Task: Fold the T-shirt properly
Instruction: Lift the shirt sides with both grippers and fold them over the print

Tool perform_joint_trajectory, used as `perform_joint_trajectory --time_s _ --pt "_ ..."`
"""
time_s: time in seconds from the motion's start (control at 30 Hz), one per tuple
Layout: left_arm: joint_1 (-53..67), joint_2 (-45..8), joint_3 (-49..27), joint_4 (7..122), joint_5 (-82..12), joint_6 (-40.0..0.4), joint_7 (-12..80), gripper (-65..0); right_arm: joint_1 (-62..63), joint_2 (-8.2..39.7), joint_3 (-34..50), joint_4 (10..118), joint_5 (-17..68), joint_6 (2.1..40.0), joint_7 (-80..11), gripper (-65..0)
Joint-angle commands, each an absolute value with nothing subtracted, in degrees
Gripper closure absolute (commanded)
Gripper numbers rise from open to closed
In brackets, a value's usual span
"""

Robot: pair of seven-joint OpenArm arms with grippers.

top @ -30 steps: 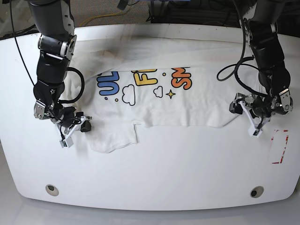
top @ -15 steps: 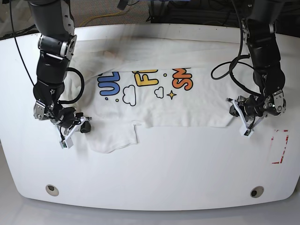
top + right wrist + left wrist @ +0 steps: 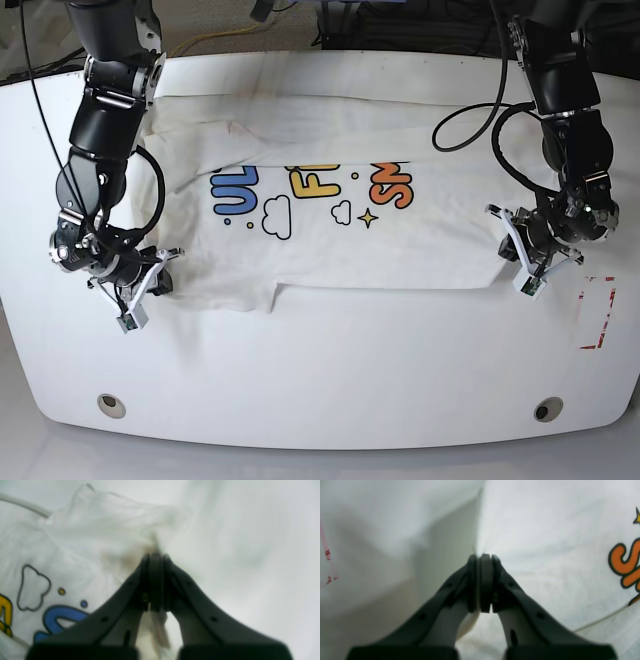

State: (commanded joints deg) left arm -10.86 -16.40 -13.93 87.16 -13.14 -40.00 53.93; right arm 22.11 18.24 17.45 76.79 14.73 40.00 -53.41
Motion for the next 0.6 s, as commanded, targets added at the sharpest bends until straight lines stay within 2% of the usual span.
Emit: perform_joint_trajectory --time_s 0.23,0.3,0.6 --pt "-5.05 -17.8 -13.93 94.02 -13.14 -40.0 53.93 0.0 13.49 18.15 17.54 93.32 14.73 40.0 -61.32 0.0" --pt "-2.86 -19.56 -13.93 96.31 -13.23 -40.0 53.93 0.0 10.68 18.15 17.54 97.63 14.73 40.0 -63.25 0.0" --pt "7.16 -22.02 -13.93 106.15 -13.41 -40.0 53.93 0.0 -0.57 17.27 21.41 109.32 15.87 40.0 -67.47 0.0"
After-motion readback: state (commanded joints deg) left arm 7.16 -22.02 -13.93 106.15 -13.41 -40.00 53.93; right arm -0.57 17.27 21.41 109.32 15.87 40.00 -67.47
